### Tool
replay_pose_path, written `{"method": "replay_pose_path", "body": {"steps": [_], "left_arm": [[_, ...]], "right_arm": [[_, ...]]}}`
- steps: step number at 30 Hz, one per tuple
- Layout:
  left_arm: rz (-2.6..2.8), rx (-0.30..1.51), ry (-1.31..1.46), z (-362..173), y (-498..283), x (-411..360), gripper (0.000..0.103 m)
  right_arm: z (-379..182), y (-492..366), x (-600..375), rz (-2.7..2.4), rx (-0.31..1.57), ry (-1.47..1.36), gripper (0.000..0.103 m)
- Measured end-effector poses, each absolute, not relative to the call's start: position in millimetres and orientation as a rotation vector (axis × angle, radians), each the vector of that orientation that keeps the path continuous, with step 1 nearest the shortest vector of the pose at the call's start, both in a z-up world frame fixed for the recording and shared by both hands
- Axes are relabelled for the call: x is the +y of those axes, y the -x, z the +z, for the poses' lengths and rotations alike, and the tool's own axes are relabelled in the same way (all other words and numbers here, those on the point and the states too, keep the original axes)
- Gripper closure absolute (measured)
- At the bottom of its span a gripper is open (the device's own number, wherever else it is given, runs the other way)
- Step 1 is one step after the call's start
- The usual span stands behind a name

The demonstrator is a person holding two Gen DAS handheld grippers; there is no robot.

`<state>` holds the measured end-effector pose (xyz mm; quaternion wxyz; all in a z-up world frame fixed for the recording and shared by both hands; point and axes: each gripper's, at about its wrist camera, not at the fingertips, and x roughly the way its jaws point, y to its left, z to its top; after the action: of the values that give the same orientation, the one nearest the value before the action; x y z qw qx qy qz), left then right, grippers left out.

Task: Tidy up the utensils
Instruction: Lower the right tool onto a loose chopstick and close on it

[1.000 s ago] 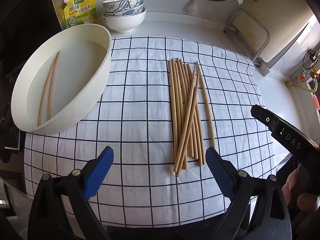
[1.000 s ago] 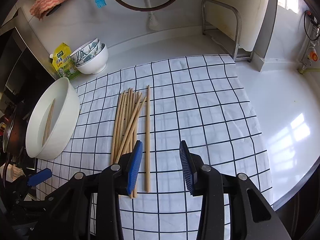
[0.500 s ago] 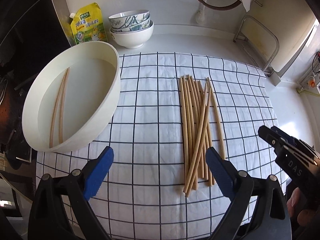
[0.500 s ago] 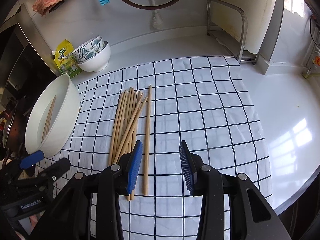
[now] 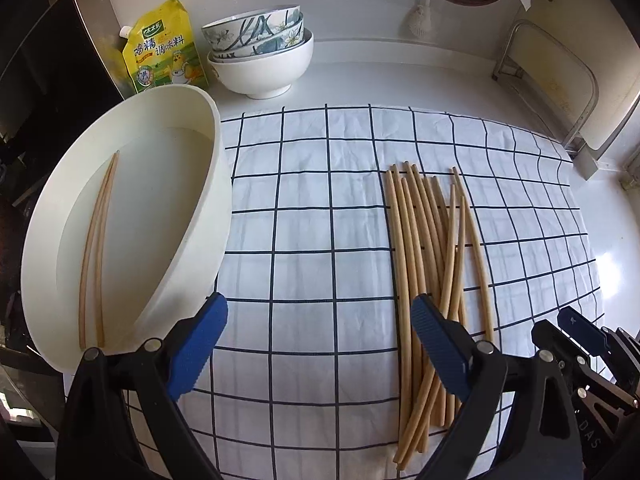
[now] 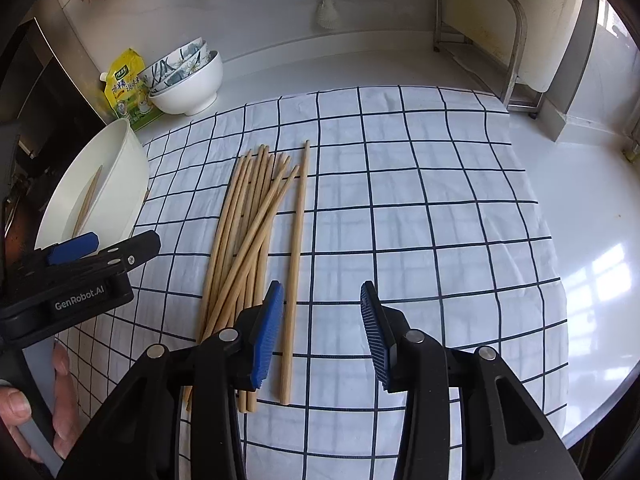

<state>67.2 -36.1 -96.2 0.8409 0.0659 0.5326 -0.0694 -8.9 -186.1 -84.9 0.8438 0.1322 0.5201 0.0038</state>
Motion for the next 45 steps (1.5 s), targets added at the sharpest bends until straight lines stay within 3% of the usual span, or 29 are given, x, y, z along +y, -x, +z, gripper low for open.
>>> {"method": "replay_pose_path", "body": {"steps": [23,27,30,45], "left_arm": [[-0.180,1.138,-0.076,-129.8,-54.1,-20.3,0.011],[-0.181,1.137,-0.104,-131.7,-52.2,-25.9,0.011],[-0.187,1.139,-0.151,-134.3,-52.8,-34.7,0.011],[-0.184,1.149,-0.188,-147.2,-59.2,-49.3,0.011]], "right_arm": [[-125.4,-10.3,-163.8,-0.019,1.103,-0.157,0.063],[-125.7,-10.9,-164.9,-0.023,1.096,-0.131,0.083],[-126.0,-8.2,-172.9,-0.022,1.096,-0.151,0.092],[-126.8,10.1,-205.8,-0.032,1.090,-0.208,0.093]]}}
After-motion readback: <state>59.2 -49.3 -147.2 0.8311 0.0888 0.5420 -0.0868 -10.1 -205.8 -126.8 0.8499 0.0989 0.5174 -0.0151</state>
